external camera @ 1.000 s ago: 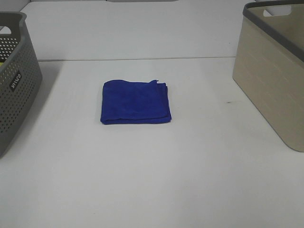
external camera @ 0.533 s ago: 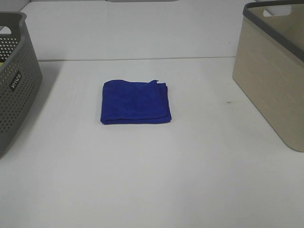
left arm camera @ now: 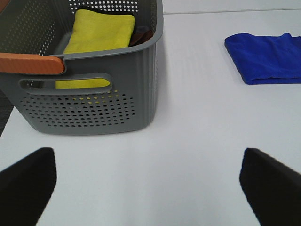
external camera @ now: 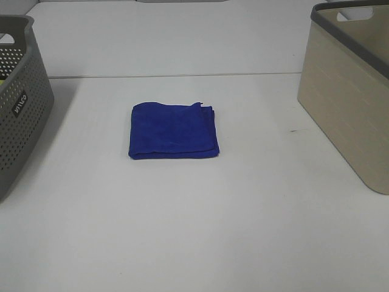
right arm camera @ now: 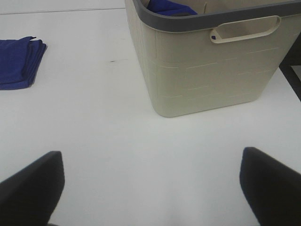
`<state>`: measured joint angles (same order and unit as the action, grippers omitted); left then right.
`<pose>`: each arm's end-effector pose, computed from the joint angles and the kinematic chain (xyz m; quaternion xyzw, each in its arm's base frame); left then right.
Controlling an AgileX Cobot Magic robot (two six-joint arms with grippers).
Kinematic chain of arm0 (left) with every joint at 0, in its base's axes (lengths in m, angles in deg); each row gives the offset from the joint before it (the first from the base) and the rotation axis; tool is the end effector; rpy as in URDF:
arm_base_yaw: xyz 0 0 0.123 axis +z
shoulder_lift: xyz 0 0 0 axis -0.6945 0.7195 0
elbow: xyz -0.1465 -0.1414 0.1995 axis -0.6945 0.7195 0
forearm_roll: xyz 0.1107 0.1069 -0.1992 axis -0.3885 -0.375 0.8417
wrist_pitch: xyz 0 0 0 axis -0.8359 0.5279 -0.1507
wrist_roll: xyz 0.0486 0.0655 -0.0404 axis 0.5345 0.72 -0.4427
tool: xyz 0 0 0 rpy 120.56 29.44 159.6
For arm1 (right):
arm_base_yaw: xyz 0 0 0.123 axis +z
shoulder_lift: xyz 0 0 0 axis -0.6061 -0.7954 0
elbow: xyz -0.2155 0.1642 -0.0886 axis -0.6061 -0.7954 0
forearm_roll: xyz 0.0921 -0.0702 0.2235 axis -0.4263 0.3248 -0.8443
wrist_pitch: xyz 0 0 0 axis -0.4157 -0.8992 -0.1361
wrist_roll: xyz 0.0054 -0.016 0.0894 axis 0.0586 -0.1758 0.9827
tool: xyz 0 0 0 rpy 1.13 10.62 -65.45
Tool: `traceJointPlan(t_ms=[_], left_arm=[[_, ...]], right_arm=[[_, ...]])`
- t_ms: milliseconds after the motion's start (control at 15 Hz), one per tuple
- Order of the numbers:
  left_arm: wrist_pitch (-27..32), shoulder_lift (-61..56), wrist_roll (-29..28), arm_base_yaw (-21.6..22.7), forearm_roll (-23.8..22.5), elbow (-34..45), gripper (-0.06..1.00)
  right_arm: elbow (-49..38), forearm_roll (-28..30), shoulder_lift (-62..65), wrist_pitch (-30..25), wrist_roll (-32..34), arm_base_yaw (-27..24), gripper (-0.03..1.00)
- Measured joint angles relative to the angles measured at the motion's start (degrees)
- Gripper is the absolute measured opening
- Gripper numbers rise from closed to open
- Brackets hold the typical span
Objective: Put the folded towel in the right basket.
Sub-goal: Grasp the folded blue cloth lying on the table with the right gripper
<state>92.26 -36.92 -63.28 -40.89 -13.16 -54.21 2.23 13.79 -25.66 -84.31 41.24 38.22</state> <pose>-0.0051 -0.0044 0.2771 0.0014 0.8509 0.0021 0.5253 -0.0057 0.0012 0.2797 -0.0071 0.8475 0.0123 0.5306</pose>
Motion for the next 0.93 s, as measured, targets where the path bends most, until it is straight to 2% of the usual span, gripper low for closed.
traceJointPlan(t_ms=[267,400,533,733,933], left_arm=[[0.0,0.0,0.0,0.0,0.0,0.0,0.99],[0.0,0.0,0.0,0.0,0.0,0.0,0.99],[0.0,0.0,0.0,0.0,0.0,0.0,0.99],[0.0,0.0,0.0,0.0,0.0,0.0,0.99],[0.0,0.0,0.0,0.0,0.0,0.0,0.99]], right_arm=[[0.0,0.0,-0.34,0.0,0.0,0.0,0.96],[1.32,-0.23,-5.73,-0.4,0.0,0.0,0.96],[8.54,-4.01,-17.82,-1.78,0.0,0.0,0.96],[26.64,-12.66,-40.05,-5.27,-0.4,0.0,0.96],[39.02,-15.01,-54.37,-5.73,-0.4,0.0,0.96]])
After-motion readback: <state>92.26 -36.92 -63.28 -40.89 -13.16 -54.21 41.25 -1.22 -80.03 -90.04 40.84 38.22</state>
